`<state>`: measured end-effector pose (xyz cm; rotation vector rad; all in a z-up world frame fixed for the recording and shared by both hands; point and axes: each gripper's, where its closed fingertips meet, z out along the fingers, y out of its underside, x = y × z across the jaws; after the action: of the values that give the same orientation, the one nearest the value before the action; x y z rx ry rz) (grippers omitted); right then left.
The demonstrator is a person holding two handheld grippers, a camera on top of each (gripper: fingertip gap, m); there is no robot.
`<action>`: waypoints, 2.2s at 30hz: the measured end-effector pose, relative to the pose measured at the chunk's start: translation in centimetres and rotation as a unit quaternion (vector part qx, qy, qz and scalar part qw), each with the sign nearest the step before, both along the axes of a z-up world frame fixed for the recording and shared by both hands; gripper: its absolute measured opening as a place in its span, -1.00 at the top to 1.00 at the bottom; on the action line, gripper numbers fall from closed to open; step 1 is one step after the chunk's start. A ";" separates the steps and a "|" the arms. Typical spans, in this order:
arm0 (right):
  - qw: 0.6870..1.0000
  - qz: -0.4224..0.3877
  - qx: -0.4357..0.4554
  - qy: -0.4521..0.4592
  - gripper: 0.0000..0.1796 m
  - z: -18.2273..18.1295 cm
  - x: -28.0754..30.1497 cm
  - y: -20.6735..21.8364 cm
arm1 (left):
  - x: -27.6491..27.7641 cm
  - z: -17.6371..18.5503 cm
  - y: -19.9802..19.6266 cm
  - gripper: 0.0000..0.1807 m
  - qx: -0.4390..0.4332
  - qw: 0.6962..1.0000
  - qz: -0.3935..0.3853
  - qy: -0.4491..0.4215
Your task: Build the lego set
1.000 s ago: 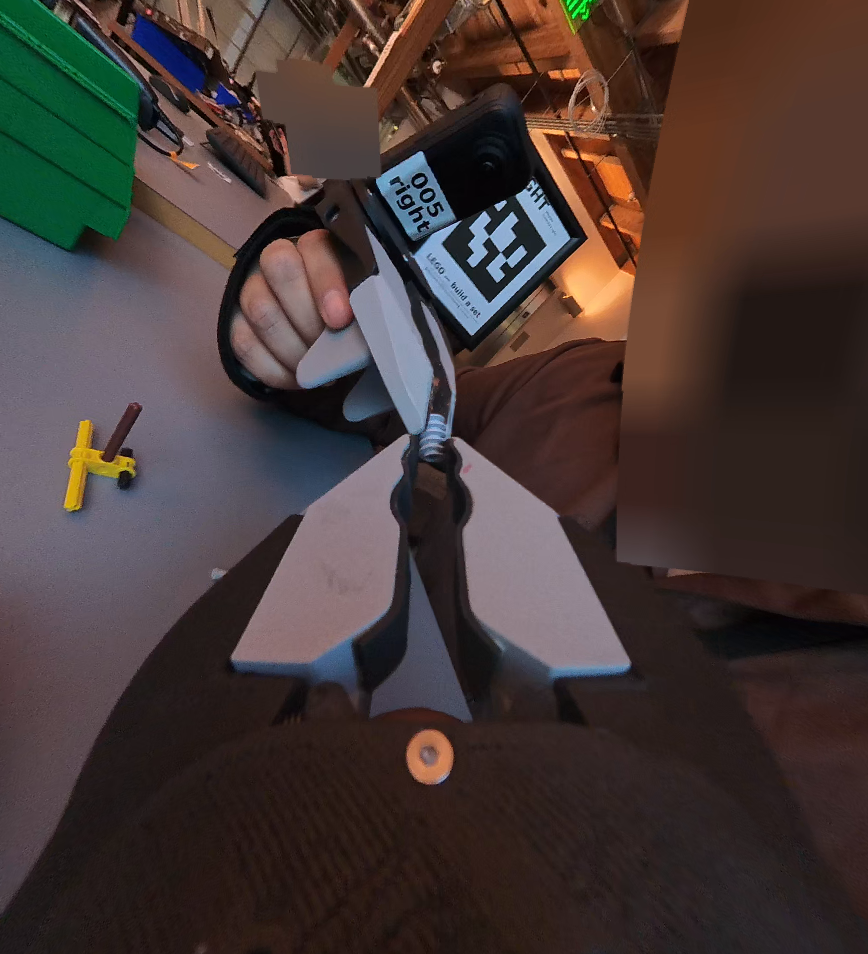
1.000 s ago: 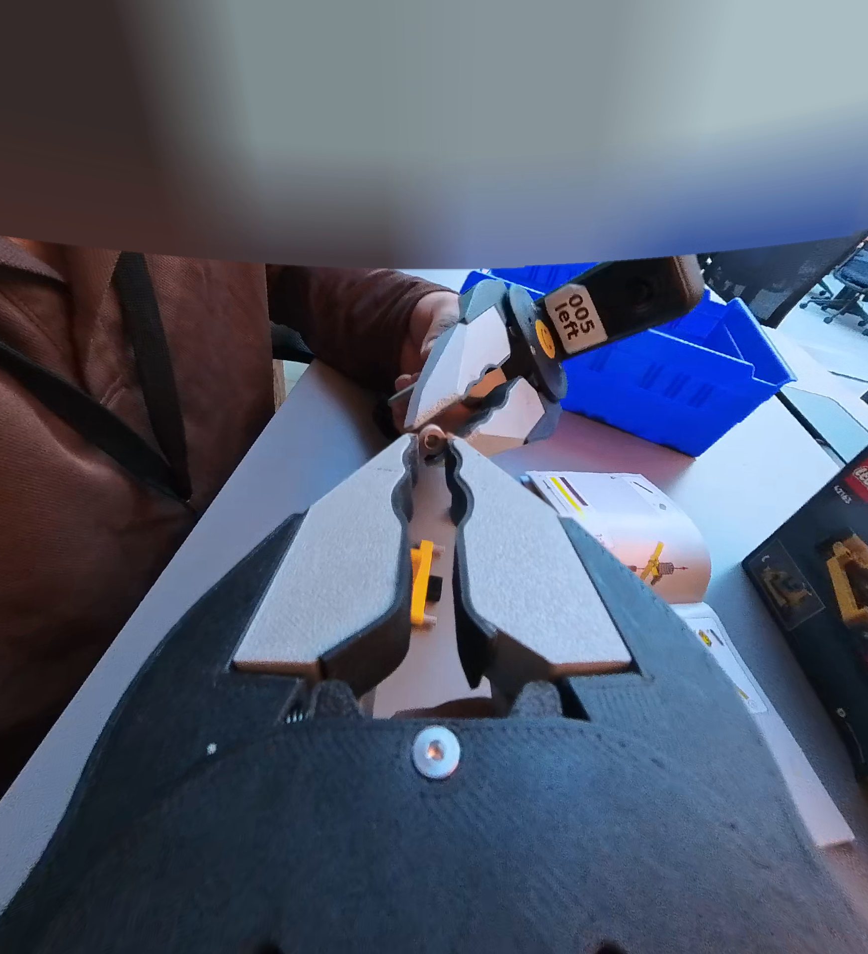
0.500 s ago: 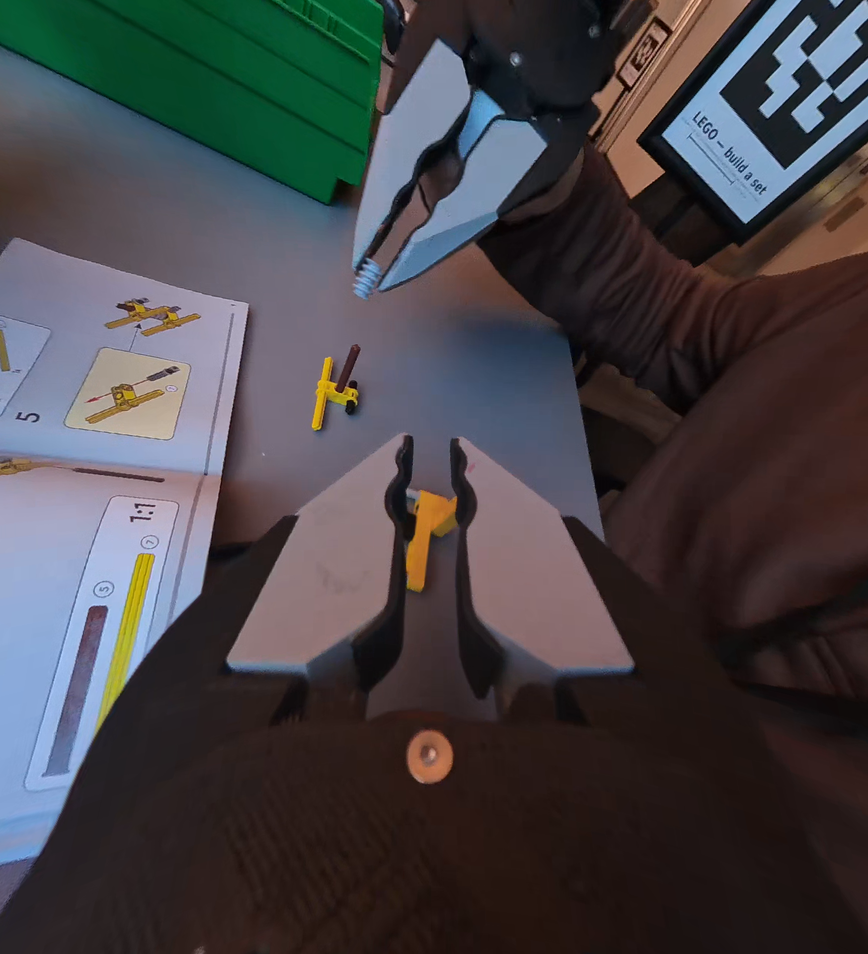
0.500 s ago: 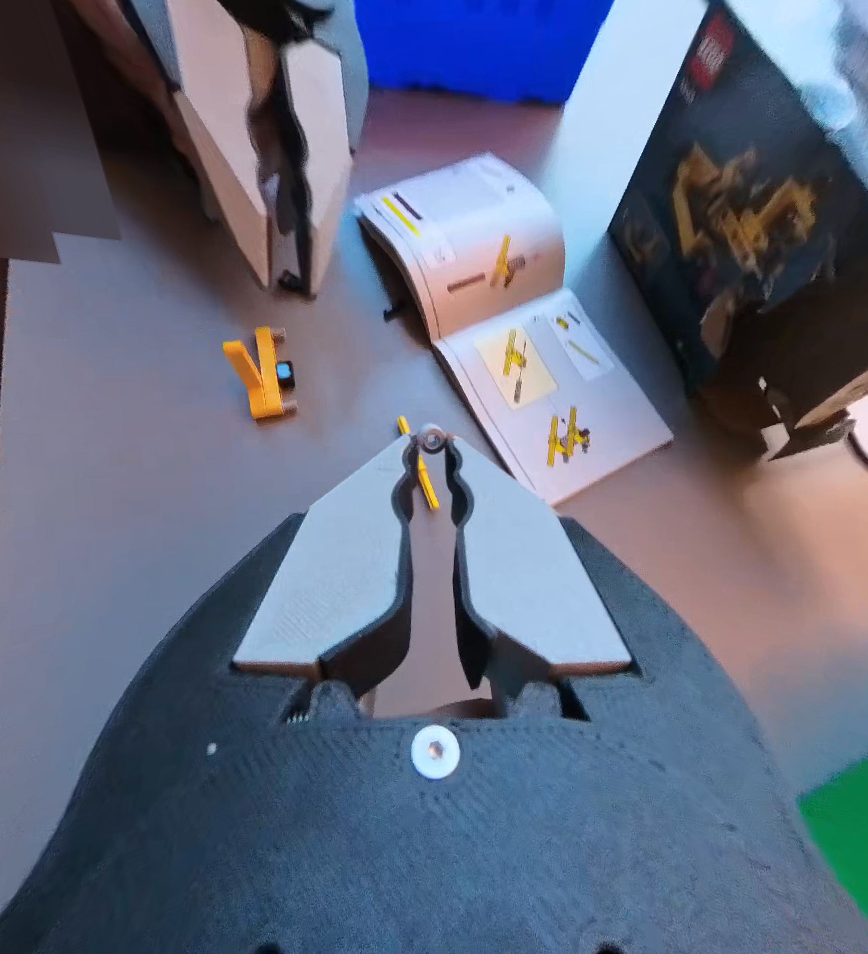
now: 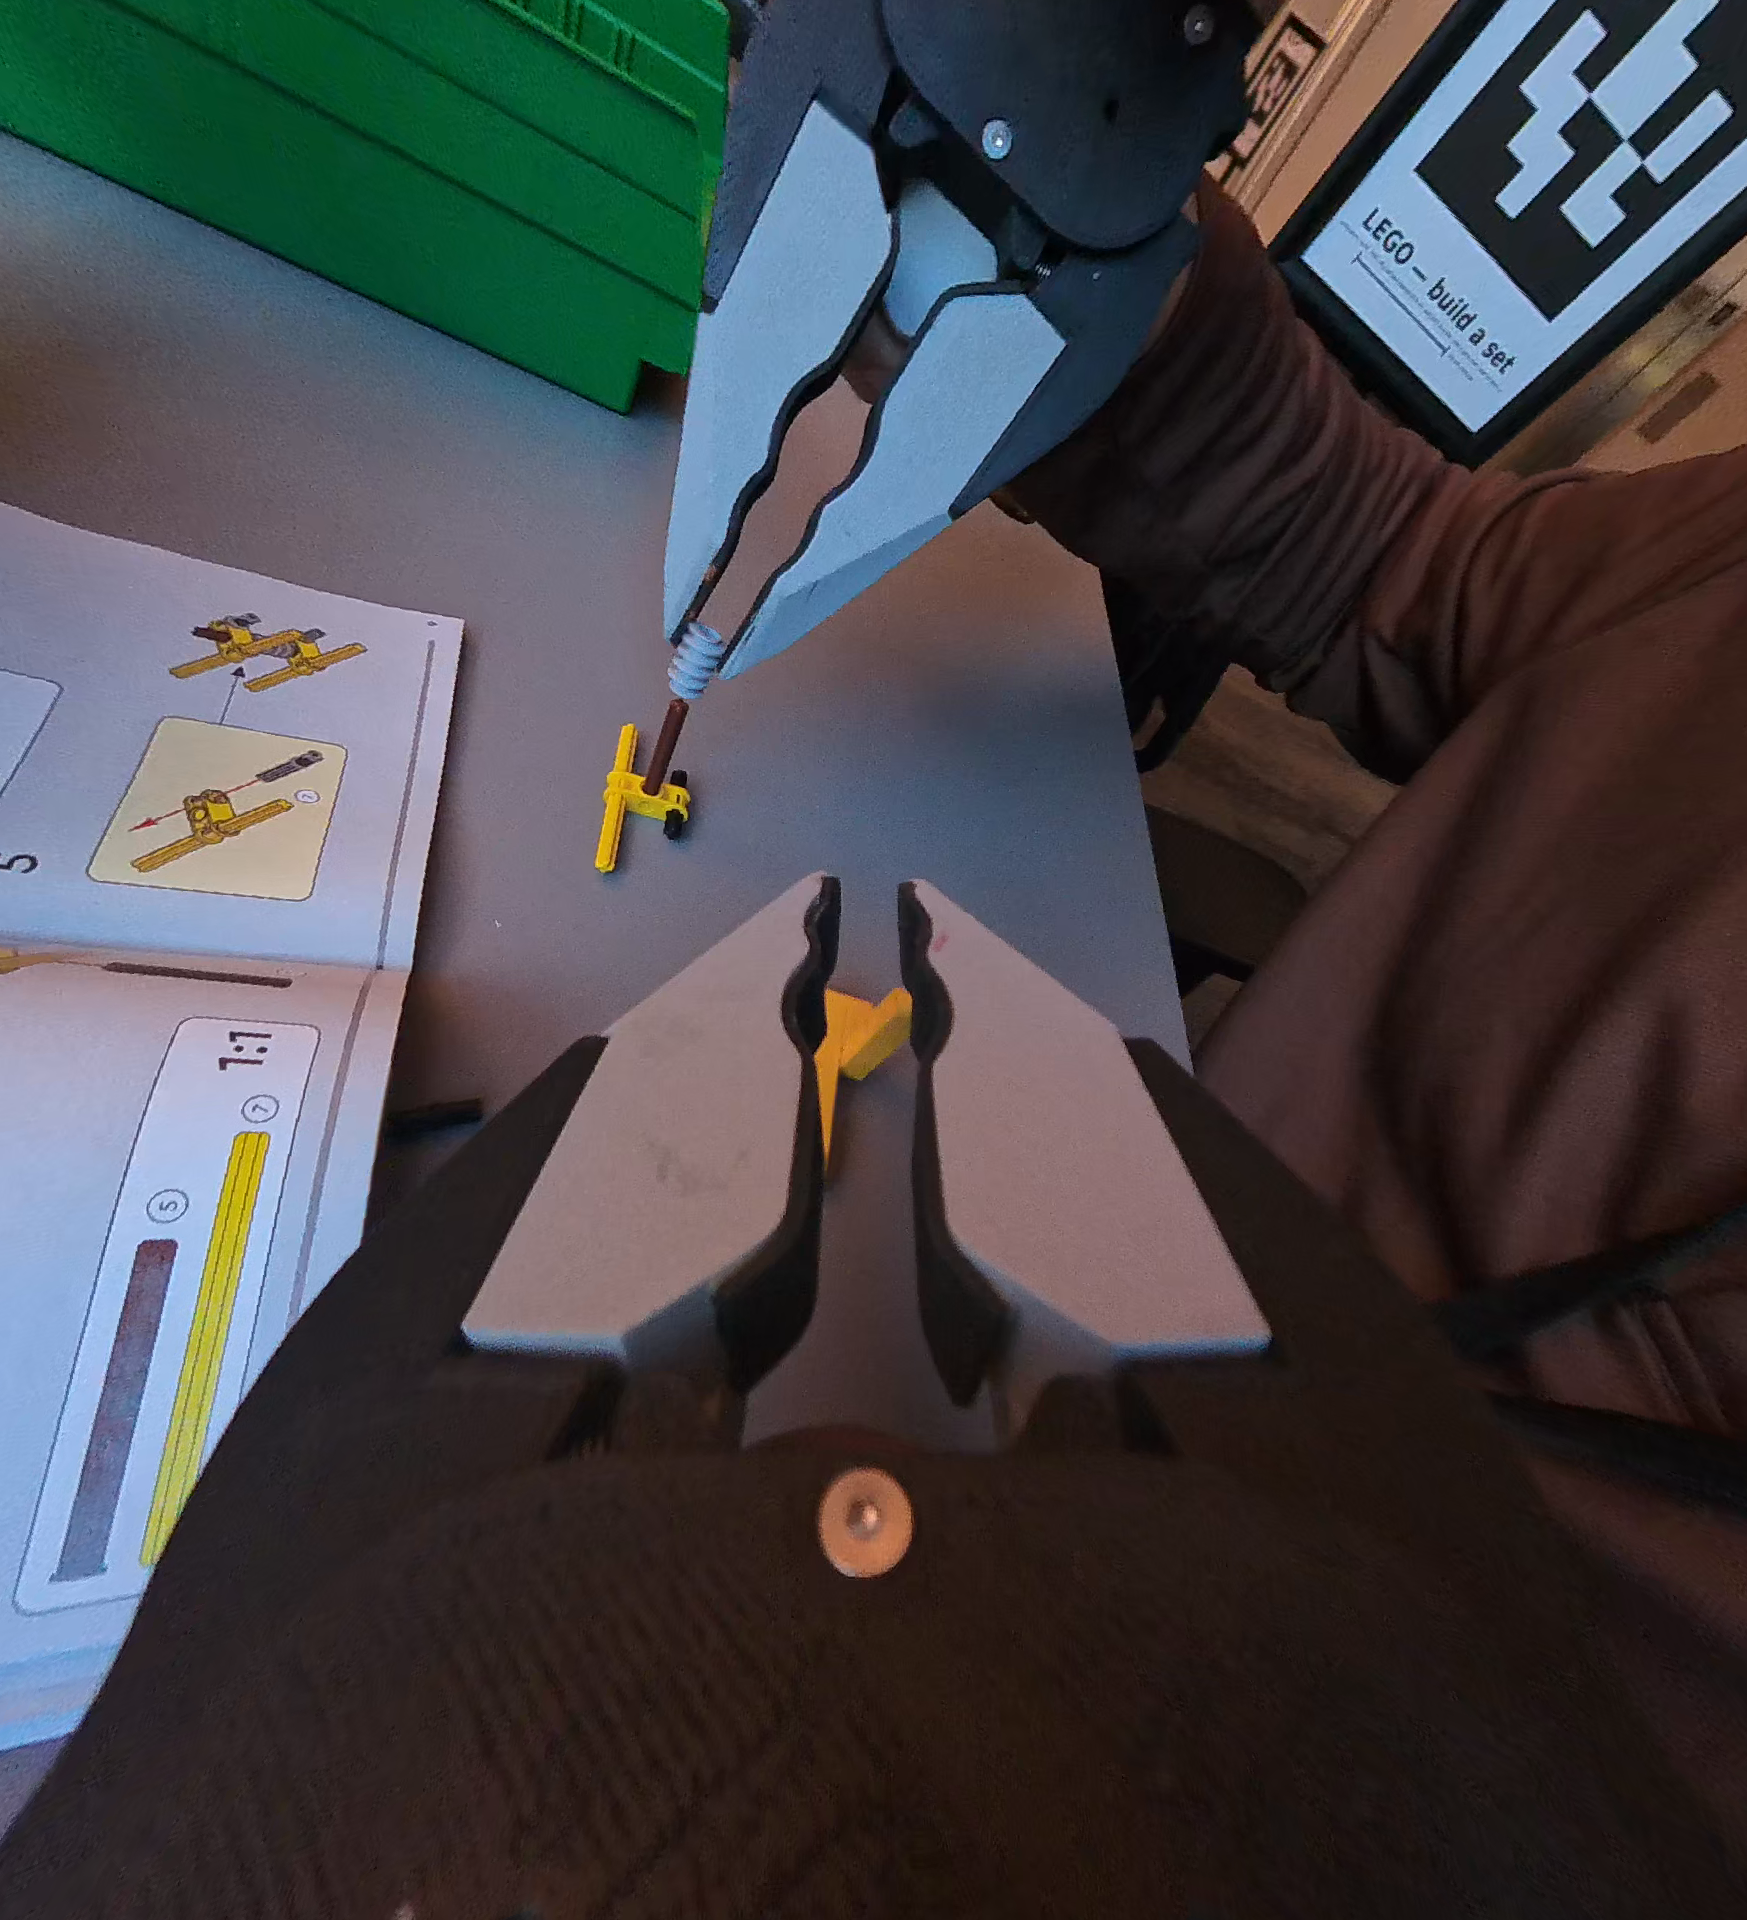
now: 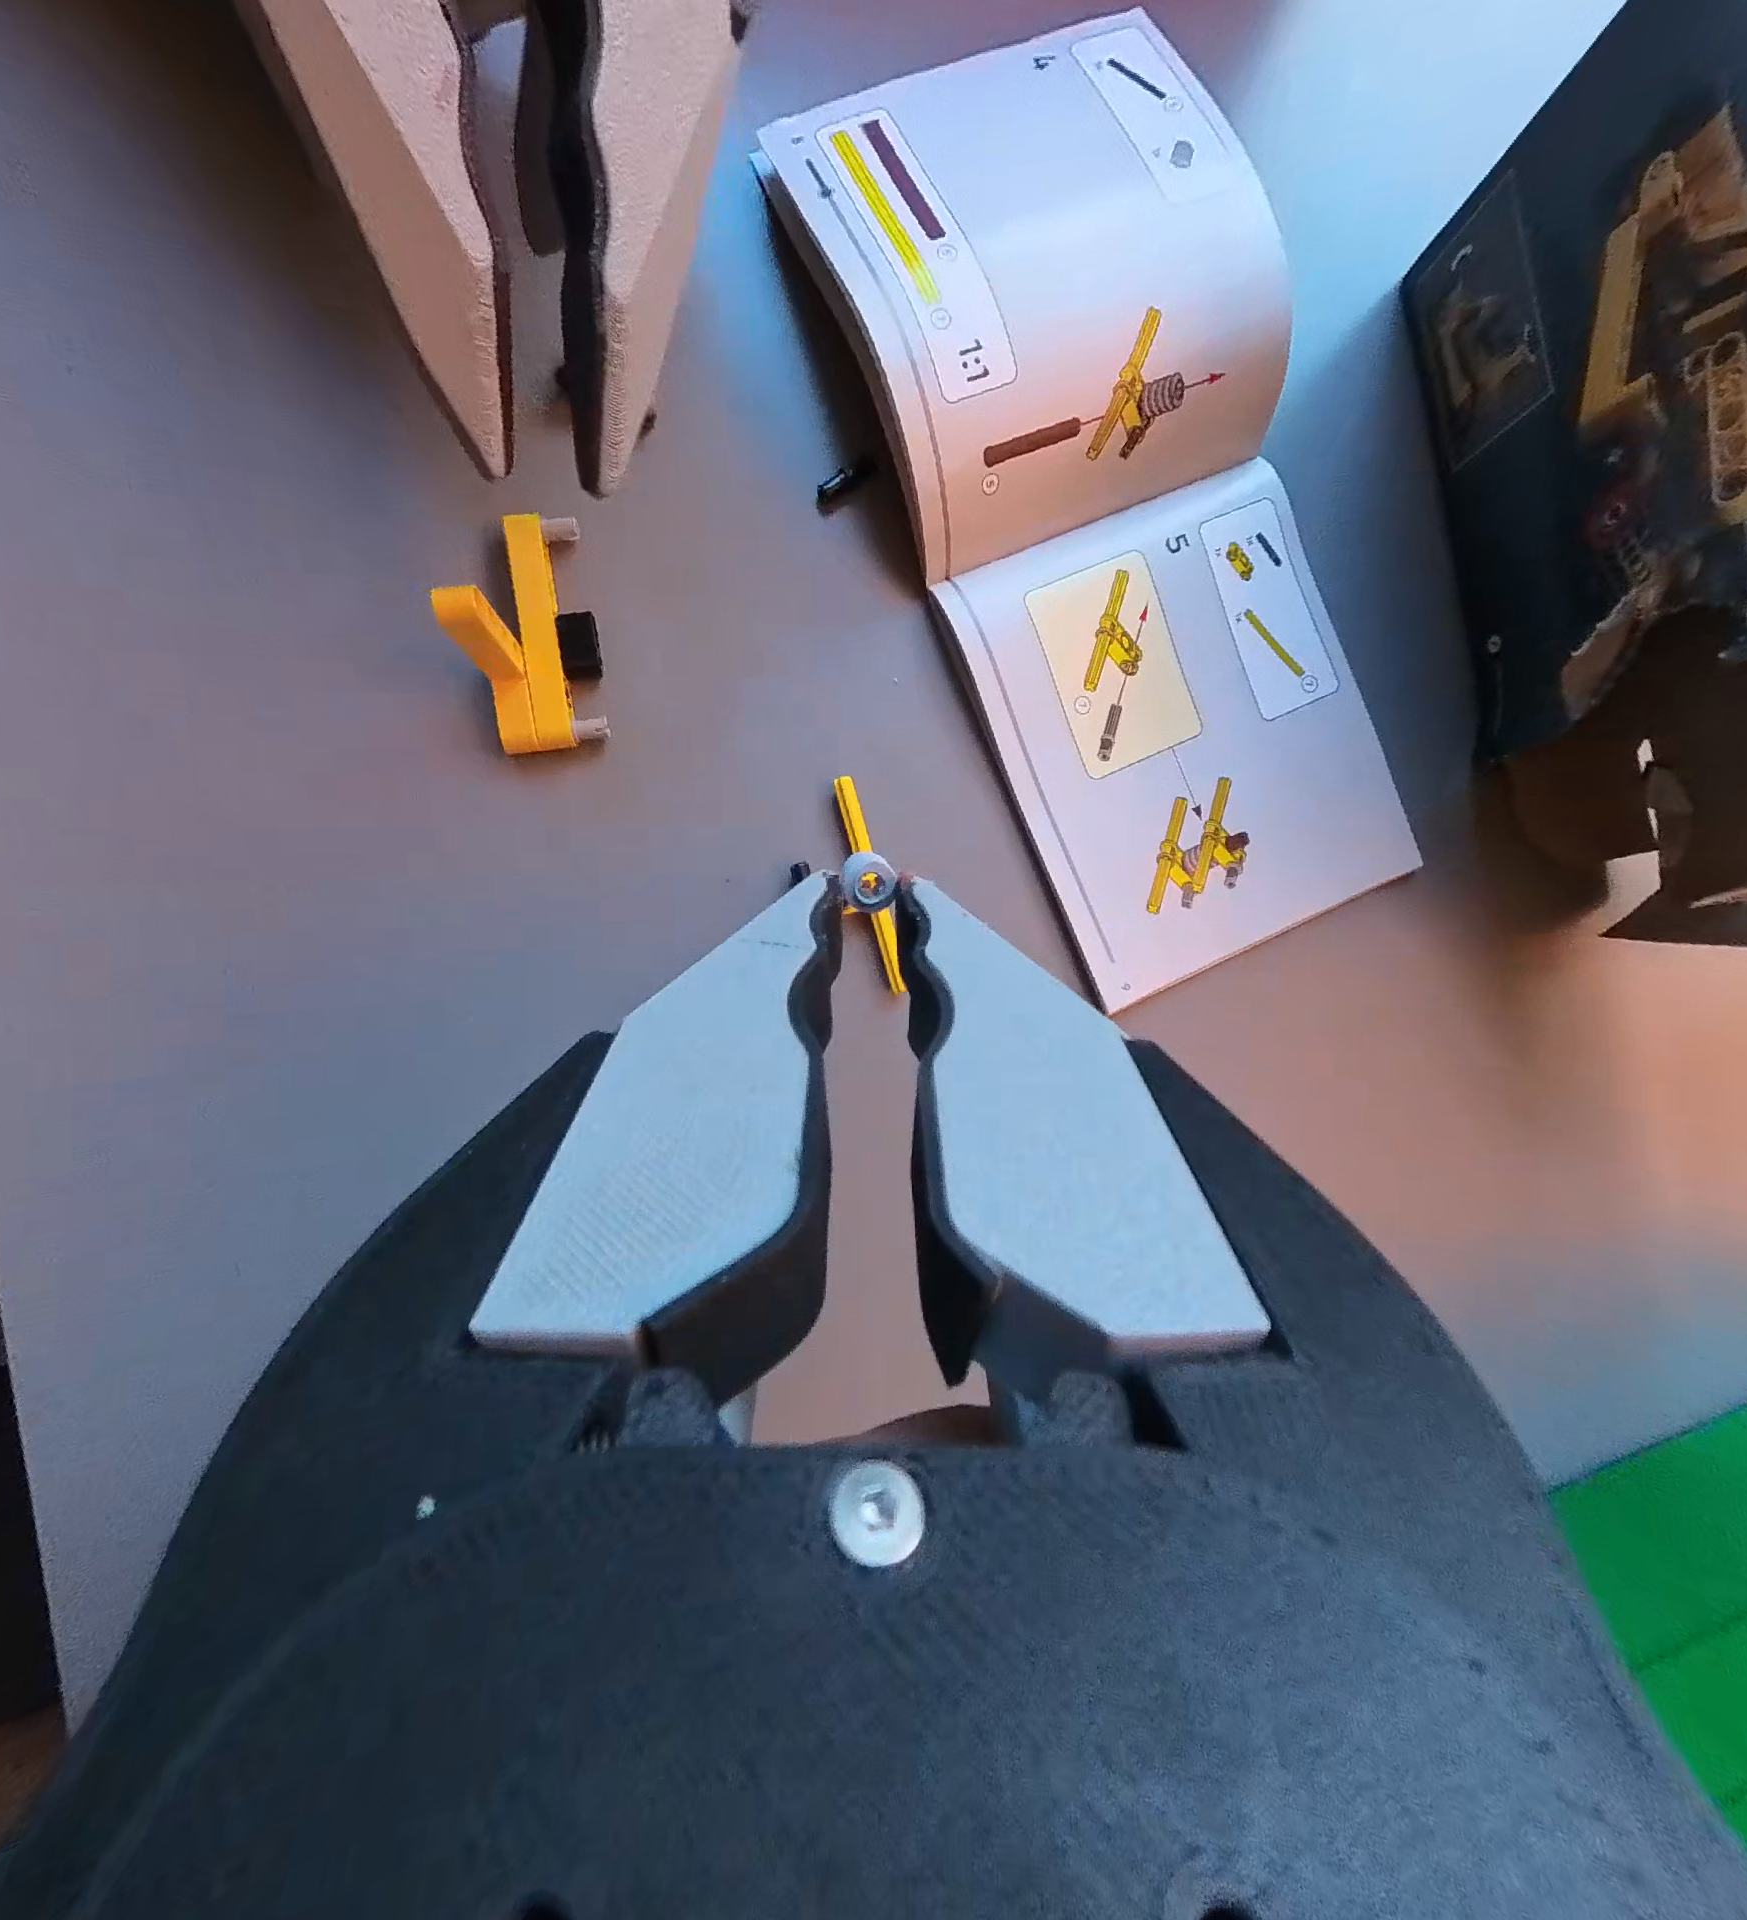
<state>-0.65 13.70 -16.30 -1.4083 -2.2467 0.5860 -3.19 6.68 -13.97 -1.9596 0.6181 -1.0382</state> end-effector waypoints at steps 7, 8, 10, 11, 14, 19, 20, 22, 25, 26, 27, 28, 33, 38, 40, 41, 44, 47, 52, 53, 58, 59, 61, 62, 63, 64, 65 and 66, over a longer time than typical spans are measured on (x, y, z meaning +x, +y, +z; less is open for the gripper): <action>1.000 0.002 0.004 -0.020 0.93 -0.3 0.0 0.1 | 0.0 -0.1 0.0 0.92 -0.002 1.000 -0.001 0.000; 1.000 0.004 0.004 -0.022 0.92 -0.4 0.0 0.0 | 0.0 -0.1 0.0 0.92 -0.001 1.000 -0.001 0.001; 1.000 0.006 0.008 -0.030 0.92 -0.5 0.1 0.0 | 0.0 -0.1 0.0 0.92 0.000 1.000 -0.001 0.003; 0.999 0.007 0.010 -0.033 0.92 -0.6 0.1 0.0 | 0.0 -0.2 0.0 0.92 -0.001 1.000 -0.001 0.003; 0.999 0.007 0.012 -0.041 0.92 -0.8 0.1 0.1 | 0.0 -0.2 0.0 0.93 -0.002 1.000 -0.001 0.001; 0.998 0.015 0.025 -0.060 0.92 -0.8 0.2 0.3 | 0.1 -0.3 -0.1 0.93 -0.002 1.000 -0.003 0.004; 0.997 0.019 0.029 -0.065 0.92 -0.8 0.2 0.3 | 0.1 -0.3 -0.1 0.93 -0.003 1.000 -0.004 0.003; 0.996 0.027 0.035 -0.077 0.92 -0.8 0.3 0.3 | 0.1 -0.3 -0.1 0.93 -0.003 1.000 -0.004 0.002; 0.993 0.040 0.044 -0.098 0.92 -0.9 0.3 0.1 | 0.1 -0.4 -0.1 0.94 -0.003 1.000 -0.004 0.004; 0.992 0.045 0.051 -0.109 0.92 -1.1 0.4 0.1 | 0.1 -0.4 -0.1 0.94 -0.004 1.000 -0.004 0.004; 0.990 0.049 0.060 -0.117 0.92 -1.2 0.4 0.2 | 0.1 -0.4 -0.1 0.94 -0.004 1.000 -0.004 0.005; 0.988 0.053 0.069 -0.126 0.92 -1.4 0.5 0.3 | 0.1 -0.4 -0.1 0.94 -0.004 1.000 -0.004 0.005; 0.983 0.068 0.082 -0.152 0.92 -2.4 0.5 0.1 | 0.0 -0.4 -0.1 0.95 -0.003 1.000 -0.004 0.006; 0.983 0.064 0.079 -0.152 0.92 -3.2 0.5 0.3 | 0.0 -0.2 -0.2 0.96 -0.002 1.000 -0.005 0.004; 0.983 0.063 0.075 -0.153 0.92 -3.7 0.7 0.3 | 0.1 -0.3 -0.2 0.95 -0.002 1.000 -0.007 0.005; 0.983 0.062 0.075 -0.153 0.92 -3.8 0.7 0.3 | 0.1 -0.3 -0.2 0.95 -0.002 1.000 -0.007 0.006; 0.986 0.060 0.065 -0.143 0.87 -3.7 0.7 0.2 | 0.1 -0.3 -0.2 0.96 -0.002 1.000 -0.007 0.006; 0.988 0.055 0.058 -0.129 0.79 -3.1 0.7 0.2 | 0.1 -0.3 -0.2 0.96 -0.002 1.000 -0.006 0.005; 0.993 0.042 0.047 -0.101 0.76 -1.8 0.7 0.3 | 0.1 -0.4 -0.2 0.95 -0.003 1.000 -0.007 0.009; 0.995 0.037 0.041 -0.088 0.76 -1.3 0.7 0.3 | 0.0 -0.4 -0.2 0.96 -0.003 1.000 -0.006 0.009; 1.000 -0.014 -0.011 -0.007 0.76 0.4 1.2 0.7 | -0.2 -0.3 -0.1 0.96 -0.005 1.000 -0.003 0.008; 0.999 -0.025 -0.025 0.015 0.76 0.7 1.3 0.8 | -0.2 -0.2 -0.1 0.96 -0.006 1.000 -0.002 0.010; 0.996 -0.048 -0.048 0.062 0.76 1.3 1.2 1.2 | -0.4 -0.1 0.0 0.98 0.001 1.000 0.004 0.021; 0.993 -0.061 -0.054 0.090 0.76 1.7 1.0 1.7 | -0.7 0.0 0.2 0.99 0.008 0.999 0.012 0.029; 0.988 -0.077 -0.061 0.123 0.74 2.1 0.6 2.3 | -1.1 0.1 0.5 1.00 0.016 0.999 0.026 0.039; 0.981 -0.092 -0.071 0.158 0.73 2.6 0.2 3.1 | -1.6 0.0 0.9 1.00 0.023 0.998 0.041 0.052; 0.972 -0.108 -0.084 0.190 0.73 3.0 -0.1 3.9 | -2.0 0.0 1.2 1.00 0.030 0.996 0.054 0.065; 0.963 -0.124 -0.097 0.219 0.71 3.2 -0.4 4.8 | -2.4 -0.1 1.6 1.00 0.036 0.994 0.068 0.076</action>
<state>-1.09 18.52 -13.05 -1.4512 -1.6750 0.9454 -5.64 8.24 -14.06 -2.0008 0.5867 -0.7783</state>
